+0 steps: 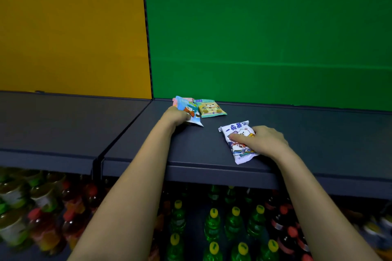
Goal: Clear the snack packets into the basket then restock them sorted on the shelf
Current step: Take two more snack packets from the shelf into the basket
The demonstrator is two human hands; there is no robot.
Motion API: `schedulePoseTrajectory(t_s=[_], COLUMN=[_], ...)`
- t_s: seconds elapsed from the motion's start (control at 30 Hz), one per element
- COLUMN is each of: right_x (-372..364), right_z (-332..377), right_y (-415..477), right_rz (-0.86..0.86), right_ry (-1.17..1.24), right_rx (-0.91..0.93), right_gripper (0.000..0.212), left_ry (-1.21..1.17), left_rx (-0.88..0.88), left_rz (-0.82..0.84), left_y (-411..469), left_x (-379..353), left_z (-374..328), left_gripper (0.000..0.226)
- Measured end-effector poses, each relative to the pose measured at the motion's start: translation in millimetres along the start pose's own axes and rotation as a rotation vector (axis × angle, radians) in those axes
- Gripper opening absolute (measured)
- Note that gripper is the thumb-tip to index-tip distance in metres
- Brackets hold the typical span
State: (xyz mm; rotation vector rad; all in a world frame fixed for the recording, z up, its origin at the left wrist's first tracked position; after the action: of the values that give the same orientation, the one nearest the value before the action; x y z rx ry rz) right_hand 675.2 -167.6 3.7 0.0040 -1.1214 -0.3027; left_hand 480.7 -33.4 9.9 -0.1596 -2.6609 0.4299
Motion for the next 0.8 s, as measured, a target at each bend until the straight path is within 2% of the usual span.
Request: schedulePoseTrajectory(t_s=[0.13, 0.23, 0.3, 0.43, 0.6, 0.67, 0.8], right_x=[-4, -10, -17, -47, -110, -146, -230], right_z=[2, 16, 38, 110, 221, 262, 341], right_y=[-5, -8, -11, -24, -73, -99, -165], right_rz=[-0.128, -0.182, -0.148, 0.006, 0.326, 0.462, 0.746], right_ry=[0.089, 0.431, 0.669, 0.964, 1.178, 1.215, 1.251], right_rx=[0.071, 0.160, 0.220, 0.337, 0.461, 0.487, 0.501], right_gripper=[0.047, 0.039, 0.029, 0.023, 0.019, 0.014, 0.014], left_ry=[-0.118, -0.313, -0.414, -0.568, -0.750, -0.770, -0.814], left_rx=[-0.050, -0.140, -0.199, -0.228, -0.122, -0.092, 0.013], left_rz=[-0.007, -0.037, -0.090, -0.220, -0.445, -0.545, -0.749], left_y=[-23, -49, -74, -134, -213, -245, -306], left_x=[12, 39, 66, 129, 199, 222, 260], left_z=[12, 31, 54, 123, 239, 290, 391], left_gripper=[0.010, 0.009, 0.006, 0.009, 0.019, 0.029, 0.034])
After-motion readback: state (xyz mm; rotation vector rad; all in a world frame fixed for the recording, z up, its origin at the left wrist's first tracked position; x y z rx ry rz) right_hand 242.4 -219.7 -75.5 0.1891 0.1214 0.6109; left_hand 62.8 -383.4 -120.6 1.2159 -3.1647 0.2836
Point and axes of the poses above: each hand's wrist, its own y-axis towards the middle knuckle, its own x-axis out of the back of the hand, z = x × y, the point moved 2 cm from there along y, towards the middle knuckle, and after that the axes turned 14 degrees about x, right-handed, at the moved point
